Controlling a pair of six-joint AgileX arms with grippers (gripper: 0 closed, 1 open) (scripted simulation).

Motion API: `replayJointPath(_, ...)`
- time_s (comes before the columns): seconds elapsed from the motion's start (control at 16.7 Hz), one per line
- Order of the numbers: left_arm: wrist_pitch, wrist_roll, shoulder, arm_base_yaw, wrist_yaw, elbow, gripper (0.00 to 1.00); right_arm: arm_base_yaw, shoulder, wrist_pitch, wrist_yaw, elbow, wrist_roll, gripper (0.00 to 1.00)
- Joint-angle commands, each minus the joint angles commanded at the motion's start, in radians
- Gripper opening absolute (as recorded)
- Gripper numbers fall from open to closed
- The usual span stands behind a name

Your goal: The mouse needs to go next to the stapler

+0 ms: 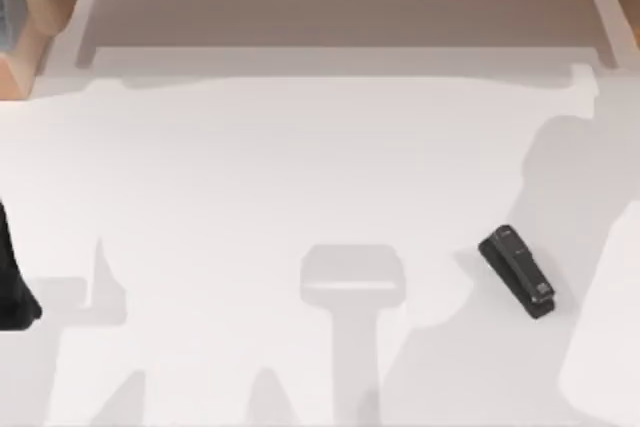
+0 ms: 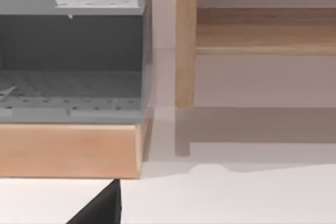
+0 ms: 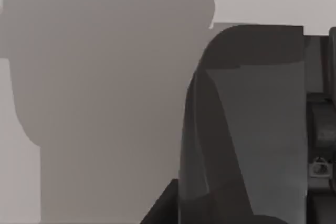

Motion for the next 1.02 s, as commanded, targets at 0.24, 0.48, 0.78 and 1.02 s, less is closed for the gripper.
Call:
replayJointPath(0.24,0.000,0.000,0.000,0.000,0.000,0.000,1.00,0.007,-0.153,0.027,-0.004,-0.088,0.017,0.00)
replayJointPath(0.48,0.000,0.000,0.000,0.000,0.000,0.000,1.00,0.076,-0.350,0.066,-0.002,-0.208,0.053,0.00)
replayJointPath(0.78,0.000,0.000,0.000,0.000,0.000,0.000,1.00,0.208,-0.593,0.089,0.015,-0.432,0.106,0.00)
replayJointPath(1.02,0.000,0.000,0.000,0.000,0.000,0.000,1.00,0.321,-0.739,0.130,0.029,-0.644,0.139,0.00)
